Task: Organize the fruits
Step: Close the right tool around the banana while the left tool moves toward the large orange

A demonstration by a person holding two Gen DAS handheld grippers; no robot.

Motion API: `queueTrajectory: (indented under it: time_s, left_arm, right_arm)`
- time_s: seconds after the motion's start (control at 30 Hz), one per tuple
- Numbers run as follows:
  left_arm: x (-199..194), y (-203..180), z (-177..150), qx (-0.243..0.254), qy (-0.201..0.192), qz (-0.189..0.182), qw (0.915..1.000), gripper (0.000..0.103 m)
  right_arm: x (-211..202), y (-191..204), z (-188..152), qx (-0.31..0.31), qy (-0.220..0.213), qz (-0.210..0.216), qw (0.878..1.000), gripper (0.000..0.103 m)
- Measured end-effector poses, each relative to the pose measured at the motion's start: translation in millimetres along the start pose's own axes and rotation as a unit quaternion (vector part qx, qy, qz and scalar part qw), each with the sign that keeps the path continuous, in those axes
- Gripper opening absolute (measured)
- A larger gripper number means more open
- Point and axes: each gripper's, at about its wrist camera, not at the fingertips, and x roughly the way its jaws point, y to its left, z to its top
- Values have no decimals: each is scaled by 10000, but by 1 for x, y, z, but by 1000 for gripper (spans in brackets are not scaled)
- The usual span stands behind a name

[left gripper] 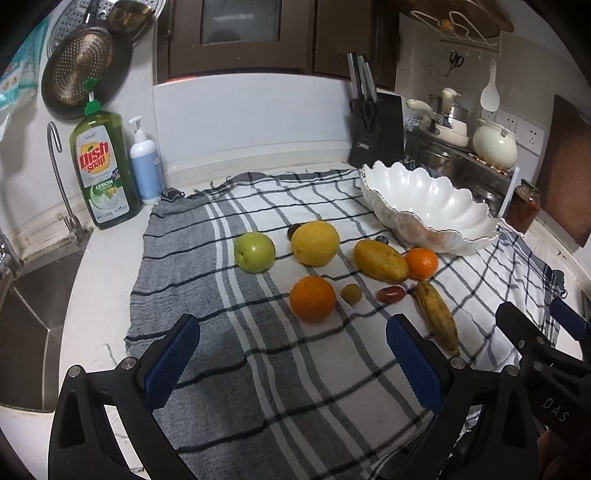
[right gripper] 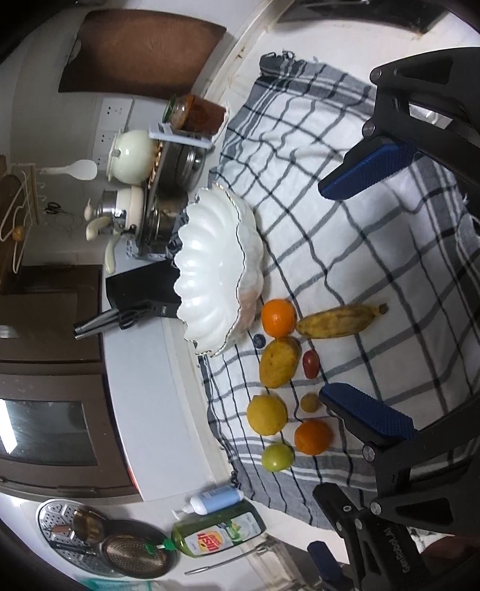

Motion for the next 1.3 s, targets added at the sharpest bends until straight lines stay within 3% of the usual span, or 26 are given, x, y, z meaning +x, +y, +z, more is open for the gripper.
queueTrajectory:
  time_s: [0.2, 0.63, 0.9, 1.03, 1.2, 1.3]
  left_arm:
    - [21, 1, 3, -4, 132, 96, 9999, 102]
    - [59, 3, 5, 10, 426, 195, 9989, 100]
    - [77, 6, 4, 10, 576, 219, 9981, 97]
    - [85, 5, 3, 23, 655, 191, 9977, 97]
    - [92, 4, 6, 63, 683, 171, 9975, 97]
    - [94, 2, 7, 113, 664, 164, 9976, 97]
  right_arm:
    - [24, 6, 0, -63, 161, 99, 9998, 90]
    - [75, 18, -4, -307, 560, 454, 9969, 59]
    - [95, 25, -10, -531, 654, 553, 9949, 53]
    - [105, 27, -12, -577, 756, 625, 9935, 41]
    - [116, 28, -16, -532, 913, 678, 9921, 38]
    - [118, 27, -18, -519, 905, 653, 9924, 31]
